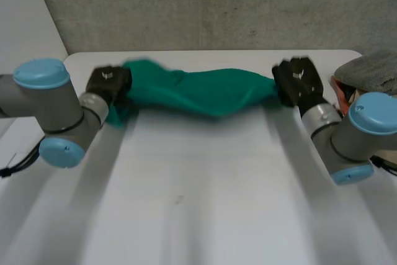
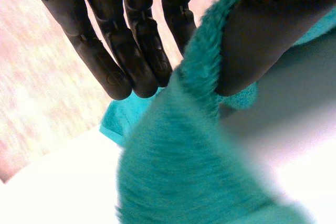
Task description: Fold the laundry.
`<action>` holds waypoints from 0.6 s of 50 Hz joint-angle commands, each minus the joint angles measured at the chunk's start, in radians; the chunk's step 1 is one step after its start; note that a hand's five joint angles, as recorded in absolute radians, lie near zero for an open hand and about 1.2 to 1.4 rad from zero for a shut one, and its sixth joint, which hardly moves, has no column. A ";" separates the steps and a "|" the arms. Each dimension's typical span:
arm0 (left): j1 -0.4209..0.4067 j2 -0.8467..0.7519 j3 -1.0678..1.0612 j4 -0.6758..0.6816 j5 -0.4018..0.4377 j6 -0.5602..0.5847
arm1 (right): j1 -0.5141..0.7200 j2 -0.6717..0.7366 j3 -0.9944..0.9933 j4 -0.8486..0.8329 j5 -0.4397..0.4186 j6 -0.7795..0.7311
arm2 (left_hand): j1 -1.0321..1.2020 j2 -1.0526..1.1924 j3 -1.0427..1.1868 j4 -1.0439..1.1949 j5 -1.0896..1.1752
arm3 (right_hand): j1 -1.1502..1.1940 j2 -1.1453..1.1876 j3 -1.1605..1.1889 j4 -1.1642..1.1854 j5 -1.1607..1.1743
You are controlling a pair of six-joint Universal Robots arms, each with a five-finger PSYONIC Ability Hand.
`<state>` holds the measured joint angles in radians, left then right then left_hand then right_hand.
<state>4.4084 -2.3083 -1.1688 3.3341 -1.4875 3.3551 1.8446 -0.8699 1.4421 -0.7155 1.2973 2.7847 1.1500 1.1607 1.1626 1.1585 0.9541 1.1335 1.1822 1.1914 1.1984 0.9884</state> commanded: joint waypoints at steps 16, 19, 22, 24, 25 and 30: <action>0.023 0.033 -0.011 -0.246 -0.013 0.201 | 0.024 -0.066 -0.281 0.792 -0.009 -0.393 | -0.649 -0.659 -0.661 -0.657 -0.627 | -0.639 -0.688 -0.697 -0.704 -0.668; 0.028 0.036 -0.015 -0.248 -0.019 0.210 | 0.038 -0.017 -0.357 0.844 -0.048 -0.494 | -0.658 -0.668 -0.670 -0.666 -0.636 | -0.642 -0.691 -0.700 -0.707 -0.671; 0.032 0.041 -0.020 -0.249 -0.030 0.221 | 0.044 0.029 -0.417 0.896 -0.070 -0.580 | -0.672 -0.683 -0.685 -0.681 -0.651 | -0.648 -0.696 -0.706 -0.713 -0.677; 0.035 0.047 -0.028 -0.246 -0.045 0.233 | 0.045 0.074 -0.479 0.955 -0.082 -0.657 | -0.693 -0.703 -0.705 -0.701 -0.671 | -0.671 -0.720 -0.729 -0.736 -0.701; 0.039 0.047 -0.029 -0.245 -0.050 0.239 | 0.045 0.089 -0.495 0.970 -0.085 -0.677 | -0.696 -0.706 -0.708 -0.704 -0.674 | -0.671 -0.720 -0.729 -0.736 -0.701; 0.048 0.044 -0.029 -0.232 -0.063 0.267 | 0.048 0.172 -0.600 1.019 -0.085 -0.746 | -0.681 -0.692 -0.694 -0.690 -0.660 | -0.671 -0.720 -0.729 -0.736 -0.701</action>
<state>4.4471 -2.2634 -1.1953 3.0906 -1.5352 3.5950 1.8903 -0.7868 0.9478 0.2480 1.2163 2.1249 0.4443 0.4405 0.4422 0.4282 0.2487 0.4588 0.4501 0.4652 0.4446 0.2468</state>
